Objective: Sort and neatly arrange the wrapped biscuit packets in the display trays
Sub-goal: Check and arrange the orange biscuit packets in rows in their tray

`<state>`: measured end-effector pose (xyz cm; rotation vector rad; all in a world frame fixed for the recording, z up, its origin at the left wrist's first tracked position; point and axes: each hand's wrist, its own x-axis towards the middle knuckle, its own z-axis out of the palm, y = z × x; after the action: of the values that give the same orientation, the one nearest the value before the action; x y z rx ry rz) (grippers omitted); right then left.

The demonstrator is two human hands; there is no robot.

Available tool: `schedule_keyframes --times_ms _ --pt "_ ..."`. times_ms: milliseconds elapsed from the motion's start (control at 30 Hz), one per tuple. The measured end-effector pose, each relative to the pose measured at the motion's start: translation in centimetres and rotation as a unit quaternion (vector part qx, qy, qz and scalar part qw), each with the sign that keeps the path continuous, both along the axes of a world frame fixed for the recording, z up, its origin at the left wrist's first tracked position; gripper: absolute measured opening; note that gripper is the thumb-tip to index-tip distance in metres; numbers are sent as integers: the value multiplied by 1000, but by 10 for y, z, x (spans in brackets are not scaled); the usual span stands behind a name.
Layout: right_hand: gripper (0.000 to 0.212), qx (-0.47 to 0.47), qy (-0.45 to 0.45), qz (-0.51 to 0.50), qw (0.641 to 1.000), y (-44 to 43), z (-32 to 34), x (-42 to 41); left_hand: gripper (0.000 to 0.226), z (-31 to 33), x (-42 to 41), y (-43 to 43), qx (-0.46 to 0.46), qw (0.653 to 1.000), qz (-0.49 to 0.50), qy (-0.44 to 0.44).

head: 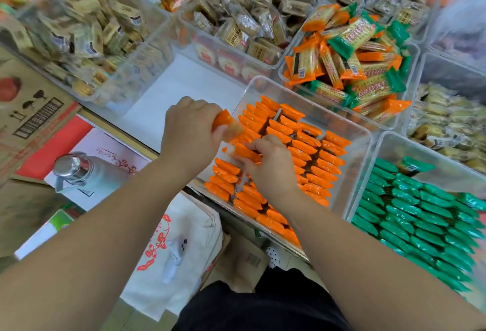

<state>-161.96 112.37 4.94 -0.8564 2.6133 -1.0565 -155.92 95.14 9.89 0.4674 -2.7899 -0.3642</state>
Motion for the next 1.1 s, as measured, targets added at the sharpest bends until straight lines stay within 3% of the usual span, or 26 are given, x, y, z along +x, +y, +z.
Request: schedule_keyframes --times_ms 167,300,400,533,700,900,1100 --pt "22 119 39 34 992 -13 -10 4 22 8 38 7 156 977 119 79" --pt "20 187 87 70 976 -16 -22 11 13 8 78 17 321 902 256 135" --pt "25 215 121 86 965 -17 -29 13 10 4 96 30 400 852 299 158" --pt "21 202 123 116 965 -12 -26 13 12 -3 109 39 415 843 317 133" --pt "38 115 -6 125 986 -4 -15 8 14 -2 113 37 420 840 318 129" --pt "57 186 -17 136 973 -4 -13 7 14 -2 111 40 445 831 308 127" --pt "48 183 -7 139 973 6 -1 10 12 3 109 50 465 828 295 107"
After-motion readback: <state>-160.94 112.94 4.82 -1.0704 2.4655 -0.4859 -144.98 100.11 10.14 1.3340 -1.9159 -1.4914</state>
